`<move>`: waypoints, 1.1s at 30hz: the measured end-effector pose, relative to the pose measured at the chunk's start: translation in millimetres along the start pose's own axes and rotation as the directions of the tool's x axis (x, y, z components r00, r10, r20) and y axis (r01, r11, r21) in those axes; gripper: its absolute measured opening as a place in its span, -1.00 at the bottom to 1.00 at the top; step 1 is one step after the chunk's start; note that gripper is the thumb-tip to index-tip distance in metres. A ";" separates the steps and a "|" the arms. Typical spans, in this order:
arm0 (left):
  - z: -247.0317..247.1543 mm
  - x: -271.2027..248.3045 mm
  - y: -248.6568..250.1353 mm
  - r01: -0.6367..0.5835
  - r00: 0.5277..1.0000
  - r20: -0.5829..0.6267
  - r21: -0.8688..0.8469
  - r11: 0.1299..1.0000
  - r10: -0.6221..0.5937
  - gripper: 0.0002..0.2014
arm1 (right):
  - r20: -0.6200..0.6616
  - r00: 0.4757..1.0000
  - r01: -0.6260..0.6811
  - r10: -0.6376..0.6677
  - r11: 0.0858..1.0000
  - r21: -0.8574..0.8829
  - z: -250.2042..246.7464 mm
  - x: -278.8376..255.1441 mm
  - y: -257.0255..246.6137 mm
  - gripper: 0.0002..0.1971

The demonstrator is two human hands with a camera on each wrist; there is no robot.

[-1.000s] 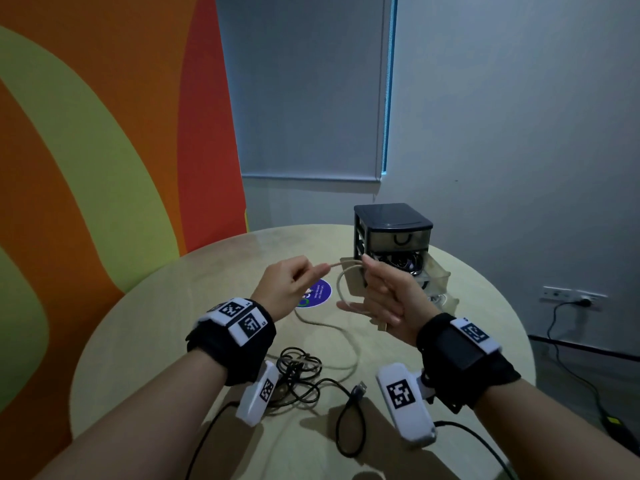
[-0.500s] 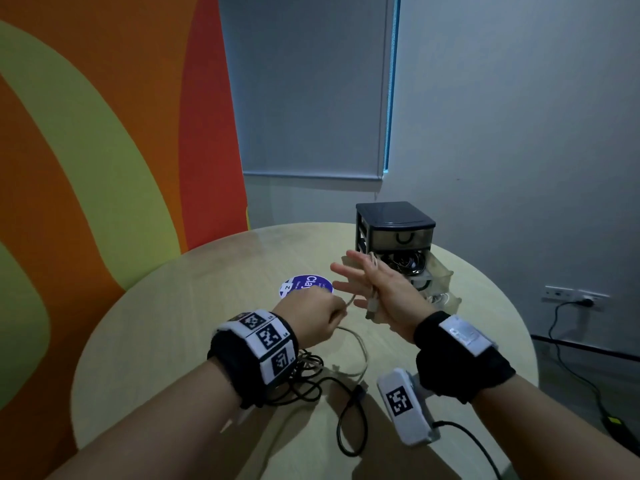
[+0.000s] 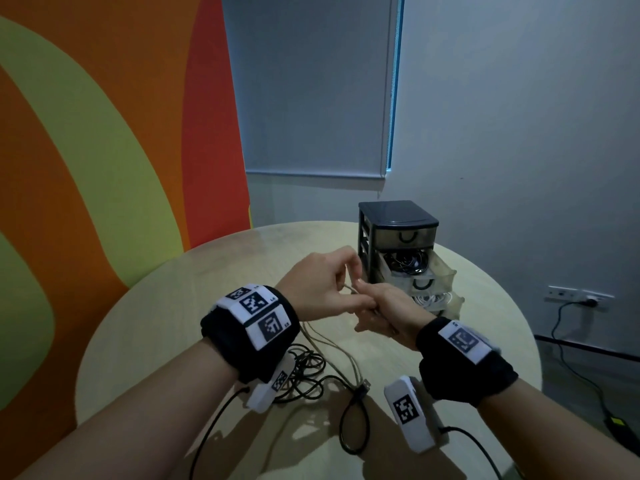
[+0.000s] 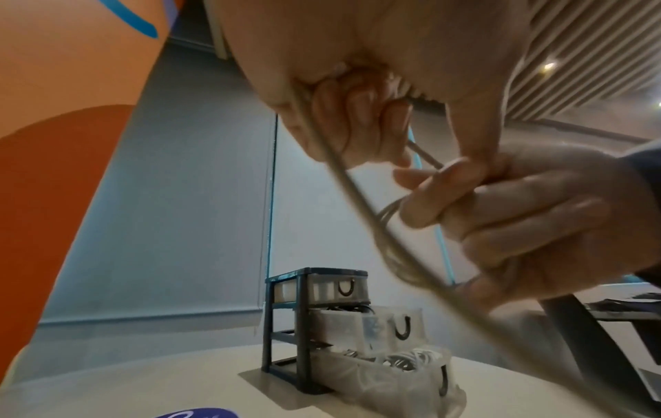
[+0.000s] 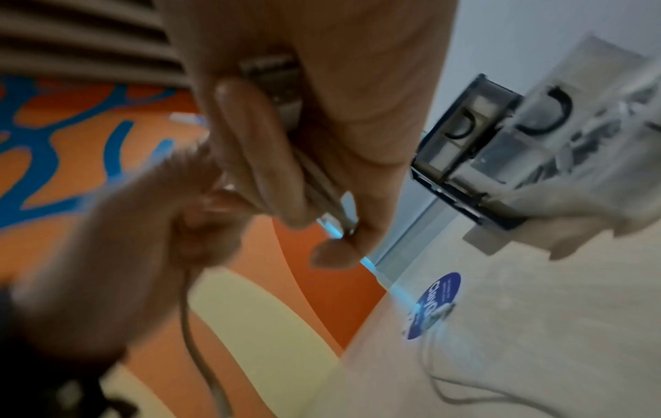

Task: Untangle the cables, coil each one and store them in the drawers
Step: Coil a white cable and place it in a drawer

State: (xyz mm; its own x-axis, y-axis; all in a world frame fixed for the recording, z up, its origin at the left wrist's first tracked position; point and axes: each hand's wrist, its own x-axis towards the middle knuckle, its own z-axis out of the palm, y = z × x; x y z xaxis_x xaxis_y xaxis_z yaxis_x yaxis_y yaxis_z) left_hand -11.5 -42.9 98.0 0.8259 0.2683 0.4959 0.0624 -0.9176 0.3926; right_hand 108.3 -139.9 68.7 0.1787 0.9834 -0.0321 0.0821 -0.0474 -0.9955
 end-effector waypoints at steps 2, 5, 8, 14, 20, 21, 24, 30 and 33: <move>1.0 1.7 -8.0 0.062 0.998 0.011 -0.041 0.997 -0.061 -0.65 | 0.076 0.997 -0.040 0.031 0.991 0.127 -3.0 -1.8 -5.4 -0.35; 5.1 2.1 -17.5 0.134 0.986 0.126 -0.199 0.971 -0.111 -0.74 | 0.175 0.983 -0.104 0.049 0.943 0.317 -6.7 -5.6 -13.3 -0.47; 7.3 -0.1 -16.5 0.192 0.974 0.175 -0.296 0.936 -0.144 -0.69 | 0.207 0.978 -0.115 0.026 0.895 0.432 -8.7 -5.2 -14.3 -0.48; 14.6 1.4 -17.4 0.172 0.985 0.045 -0.249 0.953 -0.166 -0.64 | 0.068 0.997 -0.059 0.036 0.921 0.385 -4.9 1.1 -11.9 -0.49; 20.9 1.2 -23.4 0.186 0.983 0.045 -0.188 0.964 -0.181 -0.50 | -0.073 0.997 0.045 -0.037 0.992 0.118 -7.2 10.1 -13.6 -0.58; 21.3 1.7 -24.6 0.197 0.980 0.068 -0.168 0.966 -0.188 -0.50 | -0.066 0.997 0.040 -0.032 0.991 0.129 -8.0 10.4 -13.6 -0.59; 21.8 3.7 -25.8 0.233 0.971 0.091 -0.123 0.965 -0.223 -0.47 | -0.024 1.000 -0.012 0.018 0.971 0.237 -6.6 9.2 -13.6 -0.60; 23.2 3.1 -26.6 0.234 0.971 0.000 -0.213 0.949 -0.240 -0.64 | 0.159 0.980 -0.169 0.117 0.913 0.370 -14.8 6.0 -12.5 -0.61; 18.2 -0.4 -41.2 0.263 0.954 -0.085 -0.218 0.940 -0.286 -0.66 | 0.213 0.975 -0.170 0.058 0.817 0.551 -21.3 2.8 -12.0 -0.61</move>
State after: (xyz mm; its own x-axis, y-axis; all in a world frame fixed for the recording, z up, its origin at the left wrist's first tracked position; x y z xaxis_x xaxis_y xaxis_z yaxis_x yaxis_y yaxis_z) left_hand -4.2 -10.5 67.6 0.7229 0.5435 0.4266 0.1535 -0.7283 0.6678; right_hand 128.7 -140.4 82.5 -0.0301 0.9936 -0.1086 -0.5035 -0.1089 -0.8571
